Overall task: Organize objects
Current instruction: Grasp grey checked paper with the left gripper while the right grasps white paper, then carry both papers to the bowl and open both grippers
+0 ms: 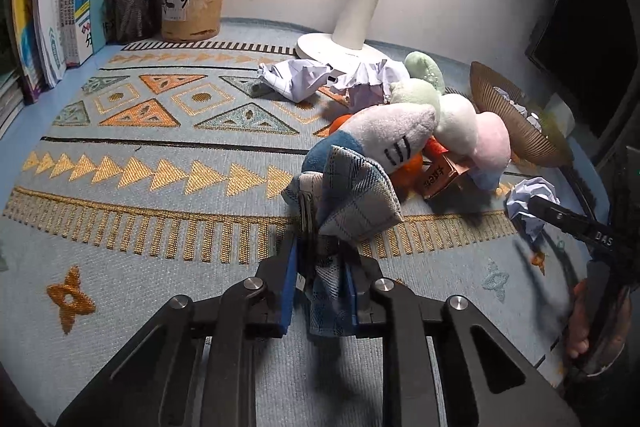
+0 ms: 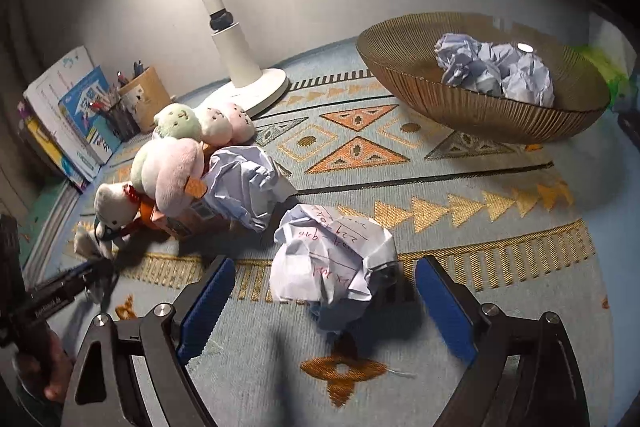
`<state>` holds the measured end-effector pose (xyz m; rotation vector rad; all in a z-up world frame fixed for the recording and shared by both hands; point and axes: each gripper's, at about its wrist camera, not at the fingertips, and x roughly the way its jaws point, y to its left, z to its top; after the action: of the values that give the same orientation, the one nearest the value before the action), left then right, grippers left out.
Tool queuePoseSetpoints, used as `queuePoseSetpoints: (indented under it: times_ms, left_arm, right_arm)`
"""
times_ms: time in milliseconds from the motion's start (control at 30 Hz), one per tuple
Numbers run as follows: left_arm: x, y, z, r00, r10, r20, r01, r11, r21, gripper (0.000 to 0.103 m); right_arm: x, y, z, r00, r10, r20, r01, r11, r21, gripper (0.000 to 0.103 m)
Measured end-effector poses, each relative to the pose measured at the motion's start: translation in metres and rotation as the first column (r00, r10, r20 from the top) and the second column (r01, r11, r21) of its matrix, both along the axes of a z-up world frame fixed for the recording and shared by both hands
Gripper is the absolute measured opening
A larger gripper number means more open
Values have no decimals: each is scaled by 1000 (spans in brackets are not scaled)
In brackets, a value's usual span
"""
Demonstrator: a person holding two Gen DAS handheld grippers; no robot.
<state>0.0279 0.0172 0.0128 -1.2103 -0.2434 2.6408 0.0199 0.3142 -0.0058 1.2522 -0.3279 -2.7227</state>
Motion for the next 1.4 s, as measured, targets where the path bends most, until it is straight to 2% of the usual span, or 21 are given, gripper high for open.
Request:
queuePoseSetpoints:
  times_ms: [33, 67, 167, 267, 367, 500, 633, 733, 800, 933, 1000, 1067, 1133, 1267, 1333, 1400]
  left_arm:
    - [1, 0, 1, 1000, 3, -10, -3, 1000, 1, 16]
    - [3, -1, 3, 1000, 6, -22, -6, 1000, 1, 16]
    - [6, -2, 7, 998, 4, -57, -4, 1000, 13, 16]
    - [11, -7, 10, 997, 7, -76, -3, 999, 46, 16]
    - [20, -11, 16, 996, 10, -91, 0, 994, 112, 16]
    - [32, 3, 40, 991, -34, -129, 54, 987, 149, 16]
    - [26, 48, 66, 978, -143, -151, 153, 987, 52, 16]
    - [9, 83, 84, 963, -210, -166, 222, 973, 58, 16]
    - [-7, 112, 103, 950, -249, -188, 266, 961, 71, 16]
    - [-41, 179, 135, 920, -323, -222, 346, 936, 73, 16]
    - [-60, 213, 138, 911, -358, -205, 376, 925, 56, 16]
    - [-78, 239, 135, 913, -368, -176, 381, 923, 50, 16]
    - [-93, 259, 133, 910, -377, -170, 390, 920, 46, 16]
    - [-112, 283, 128, 910, -378, -169, 390, 920, 44, 16]
    - [-118, 295, 126, 911, -376, -170, 379, 925, -14, 18]
    - [-126, 303, 123, 918, -362, -164, 359, 932, -50, 20]
  right_arm:
    - [-1, -3, -1, 1000, 13, 7, -13, 1000, 15, 67]
    - [-1, -5, -1, 1000, 27, 9, -28, 999, 16, 52]
    - [8, -8, 4, 999, 35, -34, -34, 999, 32, 43]
    - [19, -7, 11, 995, 34, -90, -32, 999, 25, 43]
    - [27, 1, 18, 990, 29, -135, -33, 999, -25, 43]
    - [38, 20, 29, 987, -1, -163, -14, 996, -91, 43]
    - [51, 54, 68, 965, -67, -255, 41, 994, -104, 43]
    - [51, 85, 105, 939, -150, -311, 132, 988, -77, 43]
    - [51, 108, 125, 921, -196, -338, 171, 980, -103, 43]
    - [40, 141, 149, 895, -268, -357, 236, 963, -129, 43]
    - [27, 151, 151, 892, -291, -345, 259, 956, -136, 43]
    - [13, 157, 148, 895, -308, -323, 276, 951, -142, 43]
    - [-1, 162, 142, 901, -316, -298, 283, 947, -152, 43]
    - [-17, 170, 135, 901, -327, -285, 307, 945, -113, 43]
    - [-26, 171, 133, 904, -319, -284, 302, 948, -101, 43]
    - [-33, 167, 133, 899, -311, -308, 312, 949, -47, 43]
